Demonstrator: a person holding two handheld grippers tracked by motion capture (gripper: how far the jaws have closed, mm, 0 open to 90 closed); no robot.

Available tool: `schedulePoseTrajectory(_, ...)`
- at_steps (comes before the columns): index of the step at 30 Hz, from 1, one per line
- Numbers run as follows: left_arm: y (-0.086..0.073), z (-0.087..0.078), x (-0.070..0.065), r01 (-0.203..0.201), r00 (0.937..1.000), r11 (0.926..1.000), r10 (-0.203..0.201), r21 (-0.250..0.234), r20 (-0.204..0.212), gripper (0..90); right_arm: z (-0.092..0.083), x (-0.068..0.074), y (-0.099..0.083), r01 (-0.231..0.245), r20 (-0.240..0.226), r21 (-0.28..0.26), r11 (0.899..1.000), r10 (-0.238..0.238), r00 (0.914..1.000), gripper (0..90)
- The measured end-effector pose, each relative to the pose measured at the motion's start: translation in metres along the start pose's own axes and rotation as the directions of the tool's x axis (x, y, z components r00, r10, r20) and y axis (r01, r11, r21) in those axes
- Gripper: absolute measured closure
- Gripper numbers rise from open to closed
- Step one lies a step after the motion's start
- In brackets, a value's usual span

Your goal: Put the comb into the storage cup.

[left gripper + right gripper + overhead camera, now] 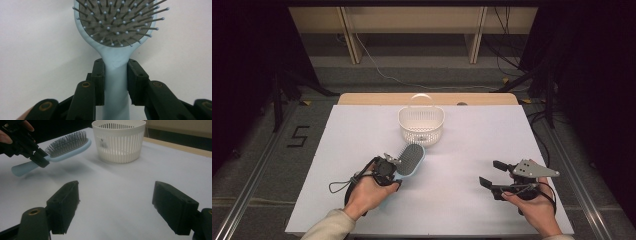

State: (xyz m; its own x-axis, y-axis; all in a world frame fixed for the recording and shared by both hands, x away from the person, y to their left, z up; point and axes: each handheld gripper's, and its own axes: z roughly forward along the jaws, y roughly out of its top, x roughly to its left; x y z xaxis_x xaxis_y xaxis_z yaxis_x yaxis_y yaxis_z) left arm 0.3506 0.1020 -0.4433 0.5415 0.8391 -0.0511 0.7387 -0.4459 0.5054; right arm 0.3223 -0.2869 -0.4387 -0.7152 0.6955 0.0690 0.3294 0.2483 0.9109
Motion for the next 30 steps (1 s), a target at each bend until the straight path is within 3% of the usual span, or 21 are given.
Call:
schedulePoseTrajectory(5,-0.001,-0.002,0.001,0.041,0.9990,0.9991,-0.041,-0.006,0.020,69.8,0.000,0.000,0.000,0.000,0.000,0.002,1.000,0.000,1.0000,22.2)
schedulePoseTrajectory(17,-0.001,-0.004,-0.001,0.066,0.9972,0.9974,-0.065,-0.029,0.037,69.8,0.000,0.000,-0.001,-0.001,-0.003,0.004,1.000,0.001,1.0000,22.2)
schedulePoseTrajectory(26,0.001,-0.008,-0.002,0.075,0.9962,0.9938,-0.071,-0.082,0.050,69.8,0.000,0.000,-0.001,-0.003,-0.002,0.005,1.000,0.003,1.0000,22.2)
schedulePoseTrajectory(30,0.003,-0.012,-0.003,0.092,0.9947,0.9888,-0.085,-0.118,0.058,69.8,0.000,0.000,-0.001,-0.004,-0.003,0.004,1.000,0.004,1.0000,22.2)
